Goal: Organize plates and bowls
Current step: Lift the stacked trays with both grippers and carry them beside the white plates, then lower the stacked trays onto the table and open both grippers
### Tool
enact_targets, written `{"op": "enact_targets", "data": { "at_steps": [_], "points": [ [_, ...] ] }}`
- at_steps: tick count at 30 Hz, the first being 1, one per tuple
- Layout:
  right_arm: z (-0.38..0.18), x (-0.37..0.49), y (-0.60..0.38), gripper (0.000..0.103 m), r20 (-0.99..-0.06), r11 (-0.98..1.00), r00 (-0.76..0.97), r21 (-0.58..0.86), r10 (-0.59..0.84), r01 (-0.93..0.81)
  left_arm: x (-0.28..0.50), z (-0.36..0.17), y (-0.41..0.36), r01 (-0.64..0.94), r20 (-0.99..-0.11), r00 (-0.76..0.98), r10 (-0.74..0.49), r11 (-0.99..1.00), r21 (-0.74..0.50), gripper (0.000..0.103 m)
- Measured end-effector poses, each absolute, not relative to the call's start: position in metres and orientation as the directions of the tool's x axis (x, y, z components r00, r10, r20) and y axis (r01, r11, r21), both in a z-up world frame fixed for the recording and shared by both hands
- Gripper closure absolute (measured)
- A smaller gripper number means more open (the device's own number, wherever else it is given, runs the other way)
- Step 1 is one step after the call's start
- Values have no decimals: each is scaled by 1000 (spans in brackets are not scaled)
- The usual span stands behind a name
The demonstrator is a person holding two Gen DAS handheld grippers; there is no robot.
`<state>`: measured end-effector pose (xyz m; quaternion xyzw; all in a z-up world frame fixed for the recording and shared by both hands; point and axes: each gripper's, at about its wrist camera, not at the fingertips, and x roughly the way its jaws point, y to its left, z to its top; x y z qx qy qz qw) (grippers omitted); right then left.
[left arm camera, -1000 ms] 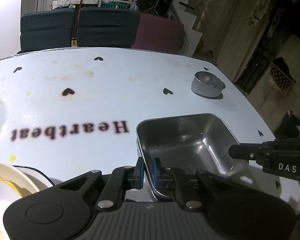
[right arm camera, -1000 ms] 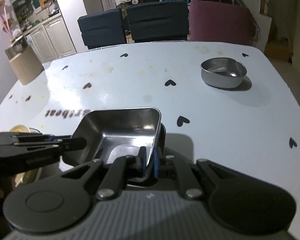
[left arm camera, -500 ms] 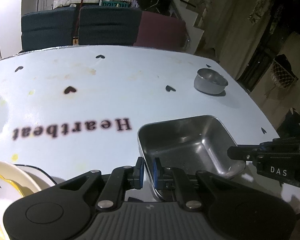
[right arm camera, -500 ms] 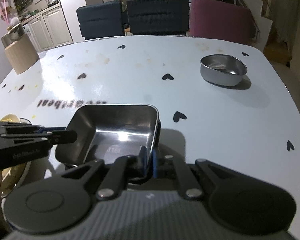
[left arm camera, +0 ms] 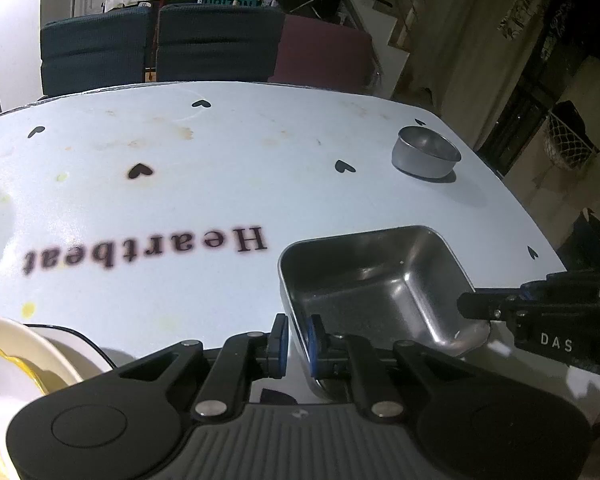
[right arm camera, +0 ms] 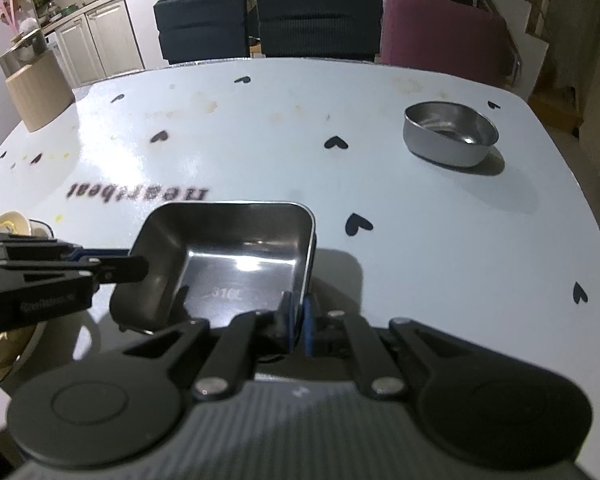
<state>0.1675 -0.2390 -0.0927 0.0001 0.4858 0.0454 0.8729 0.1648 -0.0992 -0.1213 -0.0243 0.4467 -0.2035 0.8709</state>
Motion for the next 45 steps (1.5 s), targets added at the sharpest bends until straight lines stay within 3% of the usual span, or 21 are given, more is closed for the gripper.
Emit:
{"op": "enact_targets", "data": {
  "at_steps": [4, 7, 15, 30, 35, 40, 43, 45],
  "points": [
    [-96, 169, -238, 96, -858, 996, 509, 35, 70, -77, 165, -123, -98, 335, -768, 517, -378, 915, -224, 87],
    [-101, 171, -239, 86, -867, 998, 496, 19, 49, -65, 165, -122, -99, 335, -768, 518, -376, 916, -222, 87],
    [-110, 175, -256, 89, -870, 988, 473, 151, 141, -18, 166, -124, -99, 335, -765, 522, -377, 915, -223, 87],
    [-113, 169, -252, 90, -867, 987, 476, 157, 146, -17, 166, -122, -100, 342, -762, 520, -385, 912, -228, 88],
    [-107, 168, -255, 87, -849, 983, 503, 183, 165, -13, 164, -117, -99, 343, -761, 507, -405, 904, -253, 79],
    [-97, 166, -257, 68, -828, 983, 538, 185, 159, -6, 159, -109, -99, 344, -751, 508, -422, 899, -272, 69],
    [-88, 165, -258, 58, -811, 986, 567, 165, 140, -9, 156, -102, -99, 348, -735, 519, -437, 893, -286, 59],
    [-81, 164, -258, 50, -797, 987, 589, 158, 136, -14, 155, -97, -99, 349, -723, 527, -447, 889, -296, 45]
  ]
}}
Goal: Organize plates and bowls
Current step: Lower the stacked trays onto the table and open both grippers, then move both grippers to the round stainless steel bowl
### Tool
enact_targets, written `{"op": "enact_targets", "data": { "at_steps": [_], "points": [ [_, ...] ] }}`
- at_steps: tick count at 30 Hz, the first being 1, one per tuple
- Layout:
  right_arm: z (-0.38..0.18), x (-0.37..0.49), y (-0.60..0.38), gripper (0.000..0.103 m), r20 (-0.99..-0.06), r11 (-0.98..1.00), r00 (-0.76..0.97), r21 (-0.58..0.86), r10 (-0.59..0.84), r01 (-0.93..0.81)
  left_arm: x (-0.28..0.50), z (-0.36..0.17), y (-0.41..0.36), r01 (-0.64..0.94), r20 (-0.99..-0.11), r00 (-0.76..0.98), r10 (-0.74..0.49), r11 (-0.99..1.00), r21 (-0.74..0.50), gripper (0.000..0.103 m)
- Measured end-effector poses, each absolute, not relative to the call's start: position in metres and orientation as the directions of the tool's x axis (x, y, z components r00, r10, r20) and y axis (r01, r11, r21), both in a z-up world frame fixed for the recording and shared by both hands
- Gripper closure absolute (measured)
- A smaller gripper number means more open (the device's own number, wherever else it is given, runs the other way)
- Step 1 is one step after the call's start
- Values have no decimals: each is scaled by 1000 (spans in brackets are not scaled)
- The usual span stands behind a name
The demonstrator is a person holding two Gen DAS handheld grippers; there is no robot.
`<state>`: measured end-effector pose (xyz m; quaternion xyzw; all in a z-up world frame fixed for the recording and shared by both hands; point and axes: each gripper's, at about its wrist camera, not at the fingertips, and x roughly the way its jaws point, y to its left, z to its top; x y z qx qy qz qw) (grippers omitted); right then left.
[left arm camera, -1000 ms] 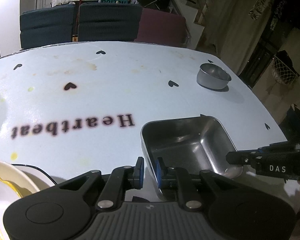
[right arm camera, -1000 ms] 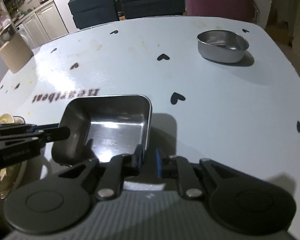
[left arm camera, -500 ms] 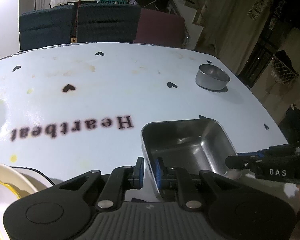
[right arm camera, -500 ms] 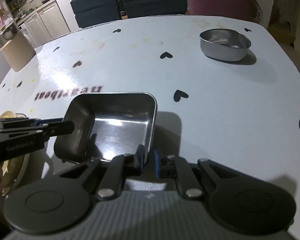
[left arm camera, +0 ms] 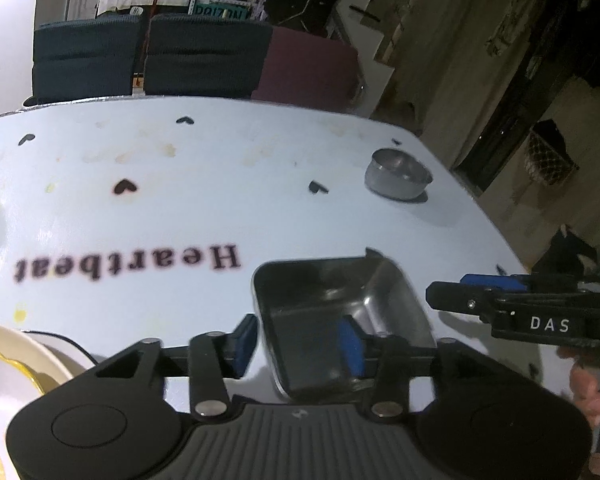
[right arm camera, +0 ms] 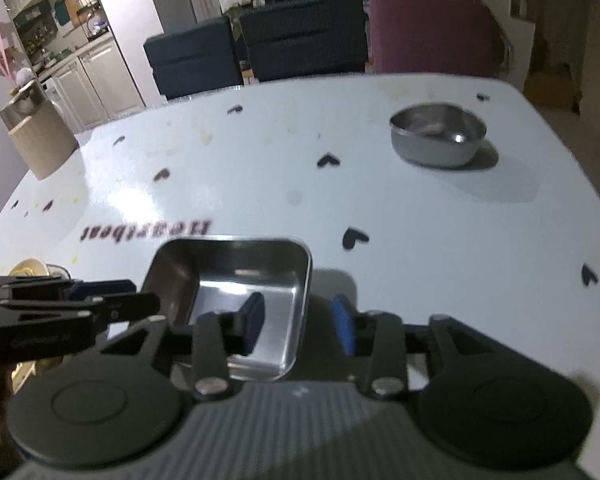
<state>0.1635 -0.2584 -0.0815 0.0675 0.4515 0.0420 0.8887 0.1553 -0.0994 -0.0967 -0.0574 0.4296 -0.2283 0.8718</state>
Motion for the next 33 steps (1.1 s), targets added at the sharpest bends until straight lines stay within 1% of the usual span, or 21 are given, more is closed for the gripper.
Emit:
{"op": "enact_targets", "data": {
  "at_steps": [1, 2, 3, 4, 6, 7, 8, 10, 12, 18, 23, 28, 33],
  "points": [
    [-78, 162, -259, 43, -789, 987, 599, 158, 135, -14, 155, -94, -100, 352, -716, 533, -451, 888, -298, 40],
    [-75, 161, -260, 40, -780, 987, 611, 158, 133, -14, 154, -92, -101, 353, -709, 541, -453, 887, -298, 30],
    [-72, 161, -262, 35, -773, 988, 622, 155, 129, -11, 153, -90, -101, 354, -702, 548, -455, 886, -298, 20],
    [-68, 160, -264, 30, -765, 989, 633, 151, 119, -4, 153, -88, -102, 359, -692, 555, -462, 883, -301, 17],
    [-63, 159, -267, 25, -750, 989, 653, 146, 105, 8, 152, -85, -104, 365, -679, 565, -469, 880, -305, 4],
    [-60, 159, -269, 20, -743, 989, 661, 147, 103, 10, 152, -84, -104, 364, -672, 572, -471, 880, -306, 2],
    [-57, 159, -272, 17, -734, 988, 671, 155, 106, 14, 152, -83, -104, 364, -667, 577, -471, 879, -307, 0],
    [-51, 158, -279, 6, -714, 984, 691, 179, 112, 25, 153, -81, -106, 363, -663, 582, -470, 880, -306, 0],
    [-46, 158, -285, 1, -696, 983, 710, 182, 105, 33, 154, -79, -108, 359, -655, 593, -469, 882, -306, 0],
    [-40, 162, -307, 0, -637, 983, 769, 171, 55, 72, 157, -70, -117, 335, -619, 640, -455, 890, -308, 0],
    [-41, 165, -327, 0, -604, 982, 797, 152, 0, 115, 165, -68, -136, 316, -600, 649, -469, 883, -347, 0],
    [-45, 172, -346, 0, -579, 979, 813, 122, -61, 161, 174, -70, -166, 315, -586, 652, -482, 875, -369, 0],
    [-49, 190, -365, 0, -570, 975, 814, 95, -110, 198, 190, -77, -195, 288, -578, 643, -503, 858, -426, 0]
  ]
}}
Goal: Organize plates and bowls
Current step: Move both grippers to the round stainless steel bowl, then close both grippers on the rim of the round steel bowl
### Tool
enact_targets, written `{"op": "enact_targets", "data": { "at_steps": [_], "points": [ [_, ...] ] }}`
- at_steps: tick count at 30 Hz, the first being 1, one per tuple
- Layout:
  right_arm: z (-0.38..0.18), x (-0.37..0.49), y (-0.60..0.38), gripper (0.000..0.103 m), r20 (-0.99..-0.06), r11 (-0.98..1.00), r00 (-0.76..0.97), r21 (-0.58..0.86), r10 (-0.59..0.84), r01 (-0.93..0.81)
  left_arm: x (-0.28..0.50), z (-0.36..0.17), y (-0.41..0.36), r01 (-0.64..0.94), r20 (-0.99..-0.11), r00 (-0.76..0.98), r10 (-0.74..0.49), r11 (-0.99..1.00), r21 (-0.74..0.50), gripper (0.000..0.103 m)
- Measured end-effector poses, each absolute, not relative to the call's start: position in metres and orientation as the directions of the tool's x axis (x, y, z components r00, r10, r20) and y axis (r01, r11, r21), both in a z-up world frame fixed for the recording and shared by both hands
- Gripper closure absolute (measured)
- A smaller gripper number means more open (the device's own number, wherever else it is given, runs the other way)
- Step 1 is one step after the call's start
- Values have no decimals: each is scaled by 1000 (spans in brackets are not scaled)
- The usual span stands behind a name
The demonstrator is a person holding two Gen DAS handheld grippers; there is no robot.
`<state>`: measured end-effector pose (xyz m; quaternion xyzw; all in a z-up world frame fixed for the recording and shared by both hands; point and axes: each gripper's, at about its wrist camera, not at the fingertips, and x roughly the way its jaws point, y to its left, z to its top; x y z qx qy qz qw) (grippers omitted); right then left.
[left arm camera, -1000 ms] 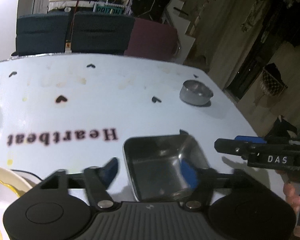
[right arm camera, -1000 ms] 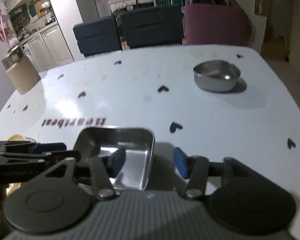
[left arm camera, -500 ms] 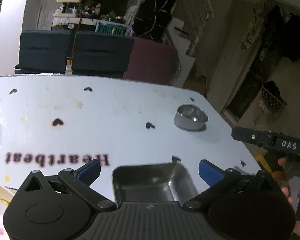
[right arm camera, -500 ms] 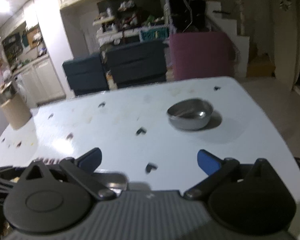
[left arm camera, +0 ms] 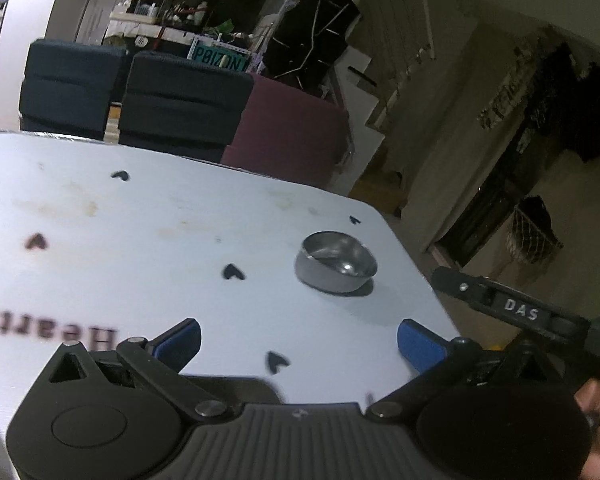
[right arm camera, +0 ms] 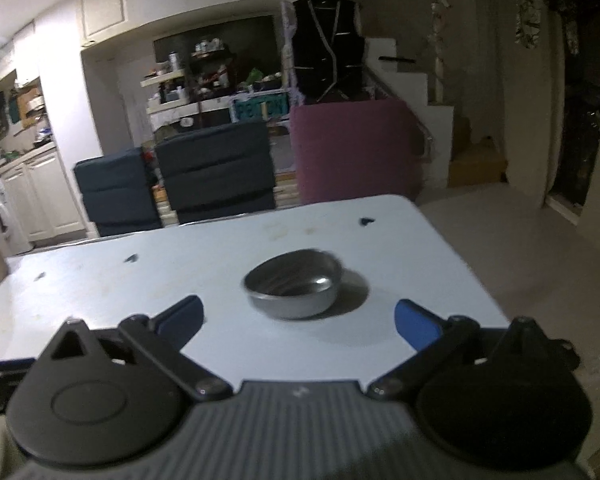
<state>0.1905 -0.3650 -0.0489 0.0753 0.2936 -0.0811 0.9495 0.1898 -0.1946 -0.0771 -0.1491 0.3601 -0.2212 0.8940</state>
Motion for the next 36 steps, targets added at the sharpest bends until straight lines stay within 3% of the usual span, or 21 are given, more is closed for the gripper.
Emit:
{"op": "enact_targets", "data": {
  "at_steps": [2, 4, 10, 14, 16, 19, 28, 34, 36],
  "points": [
    [-51, 200, -375, 2, -580, 972, 806, 100, -118, 214, 198, -79, -206, 274, -574, 642, -508, 851, -448, 1],
    [-55, 209, -385, 10, -586, 965, 803, 130, -110, 227, 208, -81, -214, 253, -577, 634, -515, 843, -475, 2],
    [-66, 236, -419, 35, -608, 922, 792, 272, -57, 275, 247, -90, -228, 150, -573, 615, -542, 794, -589, 18],
    [-79, 257, -436, 48, -625, 900, 780, 324, -28, 292, 272, -97, -238, 115, -592, 604, -534, 793, -598, 31],
    [-86, 265, -440, 60, -636, 896, 772, 333, -16, 293, 284, -104, -240, 91, -599, 594, -537, 784, -614, 33],
    [-90, 277, -443, 68, -642, 892, 767, 351, 9, 284, 299, -115, -245, 66, -618, 581, -530, 787, -613, 39],
    [-108, 311, -442, 68, -663, 903, 748, 325, 7, 280, 331, -143, -258, 24, -662, 543, -516, 798, -602, 40],
    [-117, 311, -444, 68, -661, 893, 749, 361, 41, 269, 345, -146, -265, 26, -672, 533, -515, 804, -595, 46],
    [-116, 311, -441, 70, -658, 902, 751, 354, 52, 247, 347, -147, -267, 34, -671, 539, -508, 810, -586, 54]
  ]
}}
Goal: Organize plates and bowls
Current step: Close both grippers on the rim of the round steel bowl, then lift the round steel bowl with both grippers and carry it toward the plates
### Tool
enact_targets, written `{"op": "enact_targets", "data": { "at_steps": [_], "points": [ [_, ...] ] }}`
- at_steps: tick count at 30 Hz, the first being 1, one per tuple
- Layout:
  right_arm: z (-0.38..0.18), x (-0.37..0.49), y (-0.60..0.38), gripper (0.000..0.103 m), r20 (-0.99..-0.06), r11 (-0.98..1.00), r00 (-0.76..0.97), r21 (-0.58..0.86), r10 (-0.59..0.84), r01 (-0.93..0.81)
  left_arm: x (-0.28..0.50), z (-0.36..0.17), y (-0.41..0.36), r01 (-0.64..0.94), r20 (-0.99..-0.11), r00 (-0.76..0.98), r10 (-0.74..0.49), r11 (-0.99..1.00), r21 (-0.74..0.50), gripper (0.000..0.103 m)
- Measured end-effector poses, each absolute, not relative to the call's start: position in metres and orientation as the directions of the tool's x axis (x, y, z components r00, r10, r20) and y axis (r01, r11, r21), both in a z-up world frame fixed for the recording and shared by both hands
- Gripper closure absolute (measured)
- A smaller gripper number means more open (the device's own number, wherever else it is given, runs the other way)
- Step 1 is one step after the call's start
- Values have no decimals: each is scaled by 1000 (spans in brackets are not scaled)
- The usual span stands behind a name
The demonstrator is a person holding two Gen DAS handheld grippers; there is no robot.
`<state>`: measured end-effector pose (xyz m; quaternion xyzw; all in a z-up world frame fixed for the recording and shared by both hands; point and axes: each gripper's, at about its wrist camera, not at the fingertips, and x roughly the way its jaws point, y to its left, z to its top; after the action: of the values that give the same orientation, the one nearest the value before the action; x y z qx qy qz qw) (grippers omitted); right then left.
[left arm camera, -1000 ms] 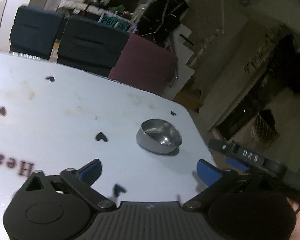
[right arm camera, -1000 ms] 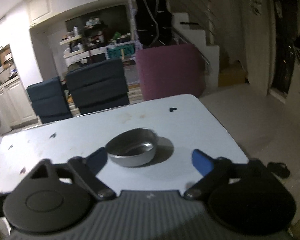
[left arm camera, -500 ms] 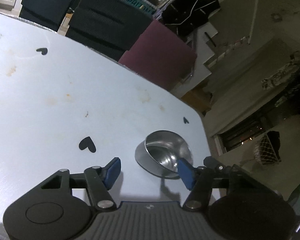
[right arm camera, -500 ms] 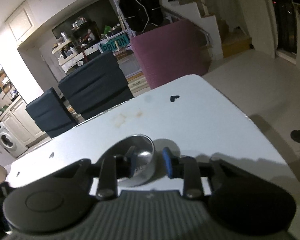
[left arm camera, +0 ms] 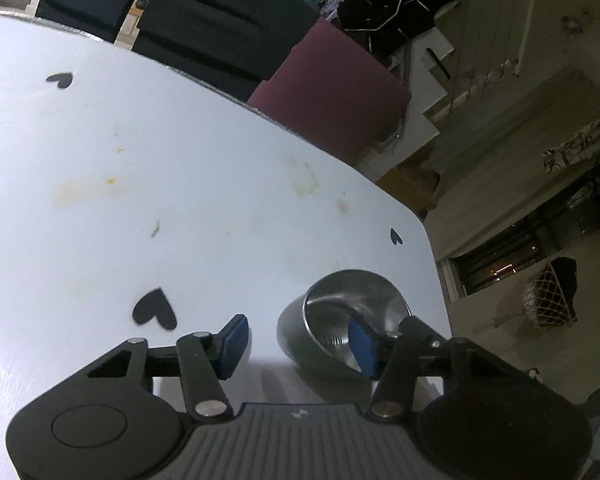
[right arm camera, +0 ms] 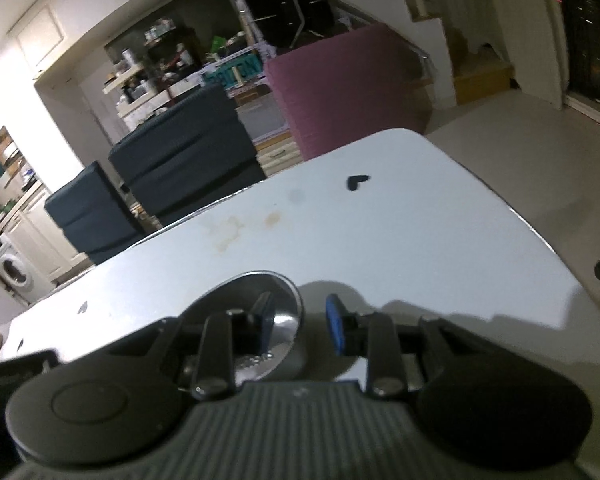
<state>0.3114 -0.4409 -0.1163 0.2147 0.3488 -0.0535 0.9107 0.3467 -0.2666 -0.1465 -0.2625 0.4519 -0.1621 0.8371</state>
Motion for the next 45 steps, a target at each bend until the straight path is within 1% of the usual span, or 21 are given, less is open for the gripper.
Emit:
{"op": "enact_targets", "data": {
  "at_steps": [1, 2, 3, 5, 7, 9, 10, 12, 14, 20, 26, 30, 35, 40, 45],
  "points": [
    [-116, 312, -439, 74, -659, 907, 751, 345, 49, 243, 348, -147, -268, 38, -673, 543, -502, 815, -578, 57],
    [-116, 314, -437, 77, -659, 910, 750, 339, 50, 238, 349, -147, -269, 40, -675, 541, -501, 818, -574, 62],
    [-116, 315, -435, 80, -663, 912, 747, 337, 53, 235, 349, -148, -270, 41, -679, 536, -501, 819, -572, 70],
    [-116, 312, -430, 84, -668, 921, 743, 315, 42, 231, 350, -148, -271, 46, -688, 527, -498, 825, -563, 82],
    [-115, 313, -428, 90, -674, 932, 738, 287, 34, 220, 350, -147, -273, 58, -690, 531, -491, 834, -549, 82],
    [-115, 311, -427, 94, -679, 940, 734, 266, 23, 216, 349, -145, -274, 77, -694, 532, -486, 843, -532, 84],
    [-114, 310, -426, 95, -681, 944, 732, 250, 14, 214, 349, -144, -274, 89, -693, 534, -485, 846, -525, 85],
    [-114, 309, -424, 95, -679, 951, 734, 231, 7, 205, 349, -141, -274, 107, -695, 536, -479, 855, -507, 90],
    [-113, 306, -425, 96, -680, 952, 733, 224, 1, 207, 346, -139, -271, 124, -691, 542, -478, 859, -497, 94],
    [-98, 301, -420, 98, -642, 958, 766, 231, 20, 168, 332, -121, -260, 157, -674, 565, -475, 864, -477, 95],
    [-74, 284, -405, 98, -619, 972, 785, 202, 32, 120, 309, -95, -244, 193, -653, 589, -477, 867, -459, 95],
    [-57, 264, -392, 98, -585, 980, 811, 178, 31, 91, 288, -79, -233, 227, -644, 596, -479, 870, -438, 95],
    [-40, 242, -378, 98, -571, 977, 819, 199, 48, 82, 260, -60, -208, 234, -634, 600, -487, 865, -444, 95],
    [-26, 217, -356, 98, -572, 977, 817, 203, 65, 64, 227, -45, -187, 280, -644, 590, -488, 871, -404, 95],
    [-13, 188, -337, 98, -561, 976, 823, 215, 86, 45, 196, -36, -161, 300, -648, 578, -497, 867, -397, 95]
  ]
}}
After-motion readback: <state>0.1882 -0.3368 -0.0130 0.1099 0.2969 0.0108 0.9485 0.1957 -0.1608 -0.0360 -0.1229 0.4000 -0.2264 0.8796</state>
